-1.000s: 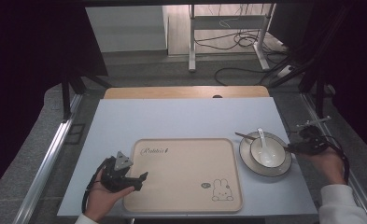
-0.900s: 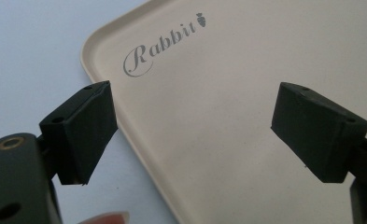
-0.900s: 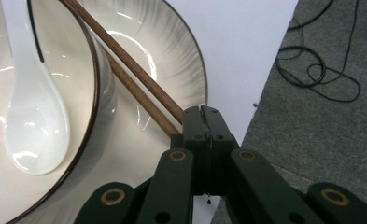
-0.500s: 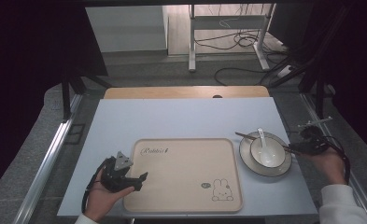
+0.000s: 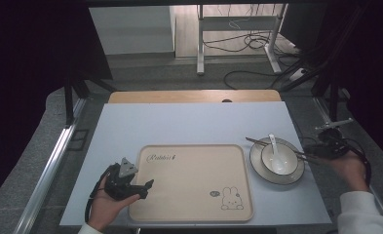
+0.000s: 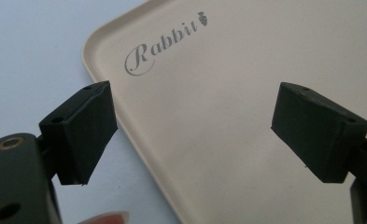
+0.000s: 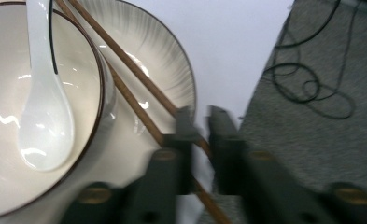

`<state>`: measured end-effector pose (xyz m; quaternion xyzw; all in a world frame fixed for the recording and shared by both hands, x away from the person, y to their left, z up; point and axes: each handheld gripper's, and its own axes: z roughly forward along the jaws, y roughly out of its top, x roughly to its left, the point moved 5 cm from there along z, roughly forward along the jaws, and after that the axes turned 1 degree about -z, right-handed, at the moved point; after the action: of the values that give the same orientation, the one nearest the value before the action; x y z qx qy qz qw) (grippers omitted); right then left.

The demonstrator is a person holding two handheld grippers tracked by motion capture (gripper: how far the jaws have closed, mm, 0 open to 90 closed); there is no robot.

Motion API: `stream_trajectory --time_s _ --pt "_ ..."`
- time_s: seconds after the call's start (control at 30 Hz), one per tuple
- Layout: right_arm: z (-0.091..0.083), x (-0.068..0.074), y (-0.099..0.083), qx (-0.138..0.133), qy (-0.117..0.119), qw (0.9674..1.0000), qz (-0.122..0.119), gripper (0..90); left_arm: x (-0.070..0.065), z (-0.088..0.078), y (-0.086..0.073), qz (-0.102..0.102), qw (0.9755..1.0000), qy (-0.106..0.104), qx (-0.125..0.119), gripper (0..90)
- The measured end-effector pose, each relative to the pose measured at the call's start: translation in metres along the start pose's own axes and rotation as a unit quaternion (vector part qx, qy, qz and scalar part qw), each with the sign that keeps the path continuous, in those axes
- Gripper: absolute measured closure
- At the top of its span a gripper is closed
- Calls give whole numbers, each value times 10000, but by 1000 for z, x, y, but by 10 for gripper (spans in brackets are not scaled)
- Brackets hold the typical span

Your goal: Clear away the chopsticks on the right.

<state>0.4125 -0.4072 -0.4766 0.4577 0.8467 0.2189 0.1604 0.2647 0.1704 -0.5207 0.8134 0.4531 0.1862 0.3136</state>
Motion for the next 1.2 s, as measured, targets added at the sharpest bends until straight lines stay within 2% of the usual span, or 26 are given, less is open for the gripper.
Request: stream_trajectory --time_s 0.03,0.07,0.1,0.13,0.17,0.2,0.27,0.3,0.33,0.37,0.4,0.47,0.5,0.7,0.8,1.03,1.2 --pt "-1 -1 1 45 -96 9999 -106 632 1 0 -1 -4 10000 -2 18 140" --pt "-1 -4 1 234 -234 9989 -343 600 1 1 -1 -3 10000 0 24 140" --pt "0 -9 1 504 -226 9971 -525 585 1 0 -1 -1 10000 6 25 140" --pt "0 -12 0 655 -224 9958 -594 586 1 0 -1 -1 10000 6 25 140" --pt "0 -12 0 655 -224 9958 -594 586 1 0 -1 -6 10000 3 14 140" --pt "1 -15 0 864 -99 9935 -735 591 2 -1 -1 -27 10000 2 3 140" --pt "2 -16 0 990 30 9913 -872 597 2 -1 -1 -29 10000 5 5 140" --pt "2 -16 0 990 30 9913 -872 597 3 -1 -2 -37 10000 7 10 140" --pt "7 -17 -1 1139 188 9888 -949 603 4 -1 -3 -38 10000 13 36 140" --pt "7 -17 -1 1139 188 9888 -949 603 4 -1 -3 -38 10000 13 36 140" --pt "10 -18 -2 1254 260 9870 -973 615 4 -1 -3 -48 10000 17 34 140" --pt "12 -20 -3 1305 278 9861 -988 620 4 -1 -3 -56 10000 18 29 140" --pt "15 -21 -5 1335 363 9852 -1017 628 4 -1 -3 -59 10000 16 28 140" --pt "21 -22 -7 1359 547 9836 -1054 659 4 1 -3 -30 10000 28 58 140" --pt "28 -20 -9 1470 644 9807 -1118 704 5 2 -3 -38 10000 26 69 140" --pt "30 -17 -9 1471 766 9780 -1265 805 5 3 -4 -45 9999 31 105 140" --pt "28 -16 -8 1446 745 9776 -1333 831 5 2 -4 -52 10000 30 71 139"
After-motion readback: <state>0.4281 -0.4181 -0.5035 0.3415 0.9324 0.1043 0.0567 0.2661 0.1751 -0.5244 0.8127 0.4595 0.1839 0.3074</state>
